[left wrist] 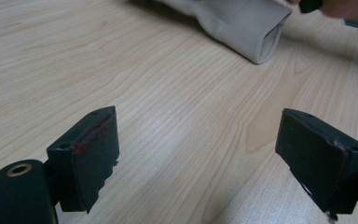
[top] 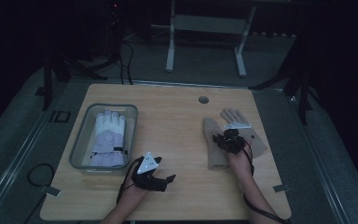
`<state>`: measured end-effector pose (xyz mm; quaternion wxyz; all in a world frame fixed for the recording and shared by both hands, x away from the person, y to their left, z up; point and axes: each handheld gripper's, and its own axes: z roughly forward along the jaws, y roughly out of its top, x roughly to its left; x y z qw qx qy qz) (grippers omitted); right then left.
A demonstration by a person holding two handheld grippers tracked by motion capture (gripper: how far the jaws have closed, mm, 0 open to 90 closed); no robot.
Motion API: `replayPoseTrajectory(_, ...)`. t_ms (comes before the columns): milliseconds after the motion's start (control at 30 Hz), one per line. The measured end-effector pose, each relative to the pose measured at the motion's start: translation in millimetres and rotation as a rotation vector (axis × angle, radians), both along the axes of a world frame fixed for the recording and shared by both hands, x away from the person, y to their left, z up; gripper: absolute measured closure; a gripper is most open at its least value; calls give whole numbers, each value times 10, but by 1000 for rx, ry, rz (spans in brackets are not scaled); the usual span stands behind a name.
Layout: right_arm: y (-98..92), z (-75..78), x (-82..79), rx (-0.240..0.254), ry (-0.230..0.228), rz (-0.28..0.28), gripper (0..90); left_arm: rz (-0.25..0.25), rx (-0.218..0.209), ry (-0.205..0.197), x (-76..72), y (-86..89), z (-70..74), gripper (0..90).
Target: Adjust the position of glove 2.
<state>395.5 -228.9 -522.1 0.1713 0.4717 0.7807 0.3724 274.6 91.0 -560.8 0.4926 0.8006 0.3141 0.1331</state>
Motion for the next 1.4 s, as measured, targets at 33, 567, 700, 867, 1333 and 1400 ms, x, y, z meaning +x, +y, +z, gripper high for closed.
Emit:
replayPoseTrajectory(33,28,46,-25,13,-10,-4,789,0,6,-1,1,-1,0,135)
replayPoseTrajectory(567,668,367,-311,123,-64,-52,788,26,-19,-22,2,45,20,135)
replayPoseTrajectory(700,759,291,-349,120,-61,-42,788,21,-21,-30,-19,53,29,135)
replayPoseTrajectory(867,859,48,-336,94,-23,-57,787,14,-31,-37,-33,69,28,135)
replayPoseTrajectory(1333,1016,-327,-327,-50,10,-10,623,9,-20,-30,-22,79,19,135)
replayPoseTrajectory(1400,1018,-325,-327,-63,8,10,554,10,-25,-30,-25,78,22,135)
